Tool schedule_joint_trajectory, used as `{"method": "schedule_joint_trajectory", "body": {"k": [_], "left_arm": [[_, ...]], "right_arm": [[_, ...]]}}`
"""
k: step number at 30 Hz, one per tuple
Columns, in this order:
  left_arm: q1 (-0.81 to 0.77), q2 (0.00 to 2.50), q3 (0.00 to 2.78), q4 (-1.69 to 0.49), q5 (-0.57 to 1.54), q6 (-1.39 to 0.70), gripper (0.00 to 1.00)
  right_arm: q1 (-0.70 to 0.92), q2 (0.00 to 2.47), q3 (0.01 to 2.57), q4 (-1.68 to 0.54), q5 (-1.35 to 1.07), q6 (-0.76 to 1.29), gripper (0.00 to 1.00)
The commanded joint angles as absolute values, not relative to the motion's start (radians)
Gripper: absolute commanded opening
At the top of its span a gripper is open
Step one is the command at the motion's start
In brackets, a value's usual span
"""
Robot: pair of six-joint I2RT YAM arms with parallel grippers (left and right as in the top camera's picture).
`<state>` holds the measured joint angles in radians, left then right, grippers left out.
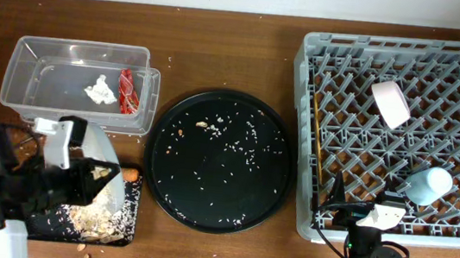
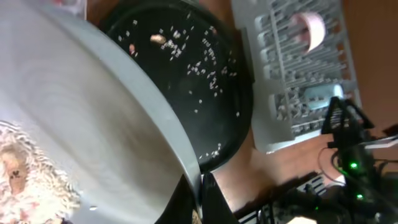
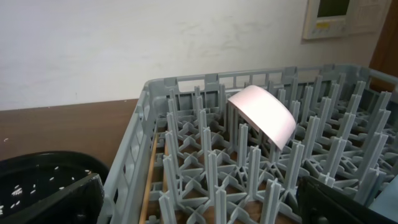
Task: Sort waste into correct bins and load items into the dishwasher rack
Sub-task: 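Grasp the white rice bowl with the left gripper and tip rice onto the black tray, then carry the empty white bowl with the left gripper and stand it in the rack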
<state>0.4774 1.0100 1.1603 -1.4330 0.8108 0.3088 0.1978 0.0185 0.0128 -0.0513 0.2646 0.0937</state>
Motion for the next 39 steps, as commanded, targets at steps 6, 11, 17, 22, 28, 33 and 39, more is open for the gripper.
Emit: {"method": "schedule_joint_trajectory", "body": {"k": [6,11,17,22,28,33,39], "left_arm": [[0.529,0.999,1.159,-1.434,1.084,0.450,0.00],[0.504,1.000,1.159,-1.404,1.164,0.491,0.00],[0.504,1.058,1.159,-1.426,0.917,0.338,0.00],[0.504,1.059,1.159,-1.424,0.774,0.275,0.00],[0.442,1.112,1.159,-1.351,1.131,0.406,0.00],[0.012,1.323,1.159,-0.500,1.144,-0.146,0.00],[-0.409,1.707,1.159,0.613,1.090,-0.513,0.00]], "right_arm": [[0.196,0.013,0.006,-0.055,0.266,0.089,0.98],[0.196,0.013,0.006,-0.055,0.266,0.089,0.98],[0.196,0.013,0.006,-0.055,0.266,0.089,0.98],[0.196,0.013,0.006,-0.055,0.266,0.089,0.98],[0.196,0.013,0.006,-0.055,0.266,0.089,0.98],[0.196,0.013,0.006,-0.055,0.266,0.089,0.98],[0.196,0.013,0.006,-0.055,0.266,0.089,0.98]]}}
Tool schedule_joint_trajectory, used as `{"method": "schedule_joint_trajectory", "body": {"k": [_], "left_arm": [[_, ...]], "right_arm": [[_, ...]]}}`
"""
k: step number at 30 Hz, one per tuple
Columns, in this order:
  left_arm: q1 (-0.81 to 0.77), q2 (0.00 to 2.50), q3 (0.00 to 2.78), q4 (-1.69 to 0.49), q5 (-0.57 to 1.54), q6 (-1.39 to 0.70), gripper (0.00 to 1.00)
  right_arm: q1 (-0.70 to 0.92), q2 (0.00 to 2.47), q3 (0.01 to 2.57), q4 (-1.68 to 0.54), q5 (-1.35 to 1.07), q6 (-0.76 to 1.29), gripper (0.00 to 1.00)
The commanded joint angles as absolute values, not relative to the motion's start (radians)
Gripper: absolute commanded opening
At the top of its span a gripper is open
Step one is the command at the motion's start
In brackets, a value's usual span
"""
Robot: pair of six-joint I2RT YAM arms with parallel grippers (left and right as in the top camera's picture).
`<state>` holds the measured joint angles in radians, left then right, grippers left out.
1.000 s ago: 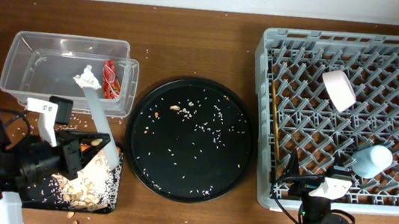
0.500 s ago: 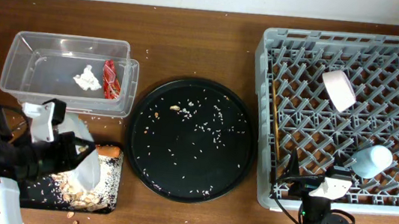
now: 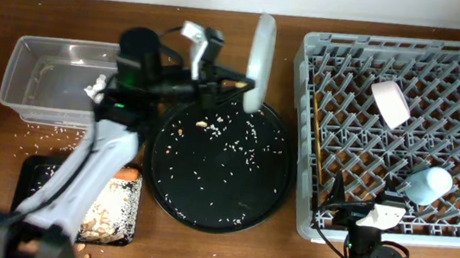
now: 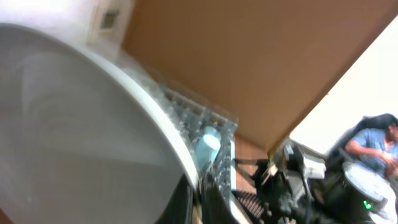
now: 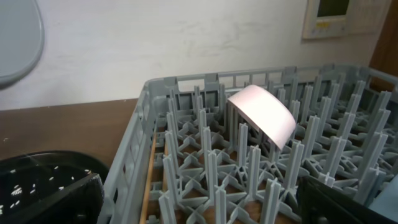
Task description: Sort waste into correct bins and load items into the dishwasher rack
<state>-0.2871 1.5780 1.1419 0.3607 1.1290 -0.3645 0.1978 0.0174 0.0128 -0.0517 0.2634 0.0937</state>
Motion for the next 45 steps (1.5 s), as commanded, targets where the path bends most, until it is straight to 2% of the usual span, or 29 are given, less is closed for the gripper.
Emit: {"method": "schedule_joint_trajectory", "body": {"k": [1,6,8,10,12,13,14,15,17,18,21,24,26,27,29,32,45], "left_arm": [[-0.442,1.743,1.159,0.663,1.055,-0.513,0.00],[-0.630,1.872,1.159,0.702,0.770,-0.575,0.00],[-0.648,1.873,1.159,0.688,0.714,-0.596,0.00],[-0.654,1.873,1.159,0.587,0.558,-0.708,0.01],[-0.653,1.873,1.159,0.559,0.505,-0.713,0.05],[-0.651,1.873,1.159,0.560,0.499,-0.715,0.12],[-0.651,1.873,1.159,0.567,0.500,-0.714,0.29],[-0.647,1.872,1.159,0.583,0.500,-0.707,0.99],[-0.624,1.865,1.159,0.586,0.503,-0.700,0.99],[-0.590,1.844,1.159,0.532,0.527,-0.630,0.99],[-0.472,1.725,1.159,0.200,0.523,-0.484,0.99],[-0.271,1.480,1.160,-0.269,0.521,-0.379,0.99],[-0.136,1.307,1.160,-0.508,0.418,-0.321,0.99],[-0.043,1.163,1.160,-0.660,0.267,-0.277,0.99],[0.036,0.997,1.160,-0.795,0.085,-0.274,0.99],[0.060,0.833,1.160,-0.889,-0.051,-0.274,0.99],[0.059,0.817,1.160,-0.924,-0.046,-0.275,0.99]], "right_arm": [[0.196,0.013,0.006,-0.055,0.266,0.089,0.99],[0.196,0.013,0.006,-0.055,0.266,0.089,0.98],[0.196,0.013,0.006,-0.055,0.266,0.089,0.98],[0.196,0.013,0.006,-0.055,0.266,0.089,0.99],[0.196,0.013,0.006,-0.055,0.266,0.089,0.98],[0.196,0.013,0.006,-0.055,0.266,0.089,0.98],[0.196,0.013,0.006,-0.055,0.266,0.089,0.98],[0.196,0.013,0.006,-0.055,0.266,0.089,0.98],[0.196,0.013,0.006,-0.055,0.266,0.089,0.98],[0.196,0.013,0.006,-0.055,0.266,0.089,0.98],[0.196,0.013,0.006,-0.055,0.266,0.089,0.98],[0.196,0.013,0.006,-0.055,0.266,0.089,0.98],[0.196,0.013,0.006,-0.055,0.266,0.089,0.98],[0.196,0.013,0.006,-0.055,0.266,0.089,0.98],[0.196,0.013,0.006,-0.055,0.266,0.089,0.98],[0.195,0.013,0.006,-0.055,0.266,0.089,0.99],[0.195,0.013,0.006,-0.055,0.266,0.089,0.98]]}}
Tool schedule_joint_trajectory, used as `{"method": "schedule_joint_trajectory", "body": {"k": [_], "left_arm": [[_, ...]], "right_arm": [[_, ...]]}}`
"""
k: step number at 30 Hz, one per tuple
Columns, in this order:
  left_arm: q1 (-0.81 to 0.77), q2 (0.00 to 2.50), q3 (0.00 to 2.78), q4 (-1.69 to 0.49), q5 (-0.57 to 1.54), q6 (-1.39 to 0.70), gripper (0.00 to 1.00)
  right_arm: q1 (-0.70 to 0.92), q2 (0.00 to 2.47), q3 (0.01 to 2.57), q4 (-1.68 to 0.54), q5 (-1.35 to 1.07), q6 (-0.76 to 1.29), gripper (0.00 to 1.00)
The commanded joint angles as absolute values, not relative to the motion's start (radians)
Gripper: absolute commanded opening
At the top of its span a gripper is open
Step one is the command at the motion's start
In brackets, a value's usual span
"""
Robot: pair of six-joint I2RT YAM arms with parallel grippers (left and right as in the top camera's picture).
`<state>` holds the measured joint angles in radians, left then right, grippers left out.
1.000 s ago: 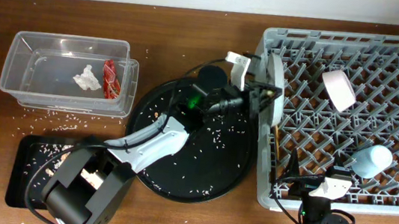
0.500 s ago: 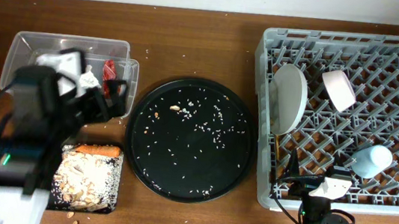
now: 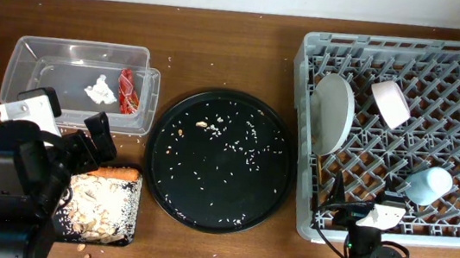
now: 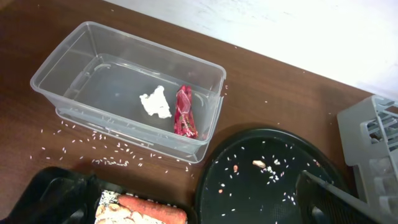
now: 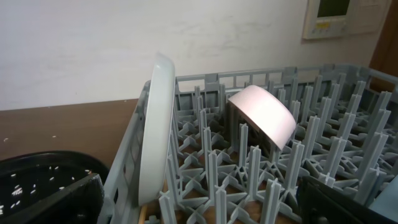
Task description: Sort waste into correct bins and load items into the dishwasher rack
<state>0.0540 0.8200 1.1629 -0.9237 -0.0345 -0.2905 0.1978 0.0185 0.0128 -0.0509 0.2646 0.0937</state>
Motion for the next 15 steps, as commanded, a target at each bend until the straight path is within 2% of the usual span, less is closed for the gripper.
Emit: {"method": "schedule_joint_trajectory", "body": {"k": [1,3,5,7,9,15], "left_arm": [[0.059,0.798,1.159,-0.966,-0.049,-0.274,0.99],[0.059,0.733,1.115,-0.953,-0.110,-0.274,0.99],[0.048,0.614,0.974,-0.816,-0.114,-0.272,0.99],[0.041,0.403,0.707,-0.575,-0.109,-0.263,1.00],[0.039,0.250,0.530,-0.458,-0.092,-0.263,0.99],[-0.033,0.006,0.182,-0.307,-0.086,-0.263,0.99]], "right_arm": [[0.195,0.013,0.006,-0.055,0.266,0.089,0.98],[0.195,0.013,0.006,-0.055,0.266,0.089,0.98],[0.195,0.013,0.006,-0.055,0.266,0.089,0.98],[0.195,0.013,0.006,-0.055,0.266,0.089,0.98],[0.195,0.013,0.006,-0.055,0.266,0.089,0.98],[0.195,0.013,0.006,-0.055,0.266,0.089,0.98]]}}
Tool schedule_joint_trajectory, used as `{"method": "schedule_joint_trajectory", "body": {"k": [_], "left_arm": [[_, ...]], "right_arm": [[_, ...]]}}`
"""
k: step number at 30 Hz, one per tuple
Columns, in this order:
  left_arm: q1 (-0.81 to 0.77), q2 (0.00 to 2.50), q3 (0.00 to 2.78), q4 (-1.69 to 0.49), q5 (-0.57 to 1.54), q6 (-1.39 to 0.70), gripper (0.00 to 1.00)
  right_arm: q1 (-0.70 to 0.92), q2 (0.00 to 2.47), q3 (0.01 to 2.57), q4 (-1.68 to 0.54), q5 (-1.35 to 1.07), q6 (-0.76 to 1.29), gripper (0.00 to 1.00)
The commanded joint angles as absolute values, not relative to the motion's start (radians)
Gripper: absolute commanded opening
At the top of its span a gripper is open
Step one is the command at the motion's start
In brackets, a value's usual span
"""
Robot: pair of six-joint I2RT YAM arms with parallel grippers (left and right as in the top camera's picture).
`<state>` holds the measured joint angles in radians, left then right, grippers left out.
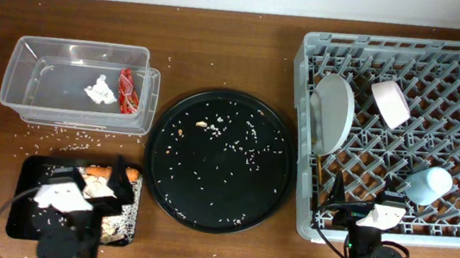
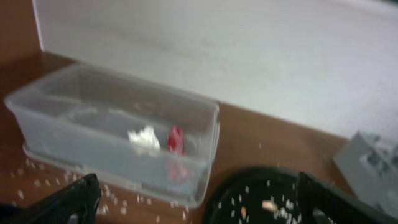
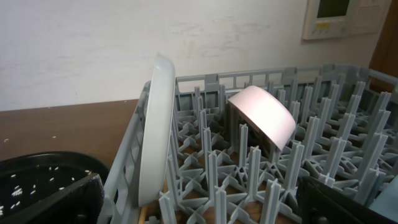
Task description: Sort waste into correct bins and load items into the dishwasher rack
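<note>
The white plate [image 1: 332,115] stands on edge in the left column of the grey dishwasher rack, and shows in the right wrist view as the plate [image 3: 155,162]. A pink bowl [image 1: 389,102] and a pale blue cup [image 1: 429,185] also sit in the rack. My left gripper [image 1: 92,191] is open and empty, low over the small black tray of food scraps [image 1: 25,210]. Its wrist view is blurred, with the left gripper [image 2: 199,208] facing the clear bin [image 2: 118,134]. My right gripper [image 1: 374,217] rests open at the rack's front edge.
The clear bin [image 1: 23,79] holds a white tissue [image 1: 99,92] and a red wrapper [image 1: 128,90]. A round black tray [image 1: 220,158] scattered with rice lies in the middle. A carrot [image 1: 102,170] lies on the small tray. Wooden chopsticks [image 1: 315,147] lie in the rack. Rice grains dot the table.
My left arm has dropped lower and nearer the front edge, over the small black tray. Its camera now looks level at the clear bin. The right arm and rack contents are unchanged.
My left gripper first held the white plate tilted over the small tray of scraps. Then it held the plate on edge beyond the round tray, beside the rack. Later the plate stood in the rack and the gripper was open at front left, now lower.
</note>
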<state>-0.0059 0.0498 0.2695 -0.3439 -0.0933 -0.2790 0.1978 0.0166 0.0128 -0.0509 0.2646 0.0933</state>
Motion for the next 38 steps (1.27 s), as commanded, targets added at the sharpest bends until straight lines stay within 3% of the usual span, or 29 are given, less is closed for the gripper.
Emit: {"method": "schedule_joint_trajectory", "body": {"k": [1,4,38], "left_arm": [[-0.043,0.005,0.126,-0.259,-0.087,-0.263,0.99],[-0.058,0.005,0.008,-0.075,-0.068,-0.263,0.99],[-0.058,0.006,0.009,-0.076,-0.068,-0.263,0.99]], "right_arm": [[0.195,0.013,0.006,-0.055,0.266,0.089,0.98],[0.195,0.013,0.006,-0.055,0.266,0.089,0.98],[0.195,0.013,0.006,-0.055,0.266,0.089,0.98]]}}
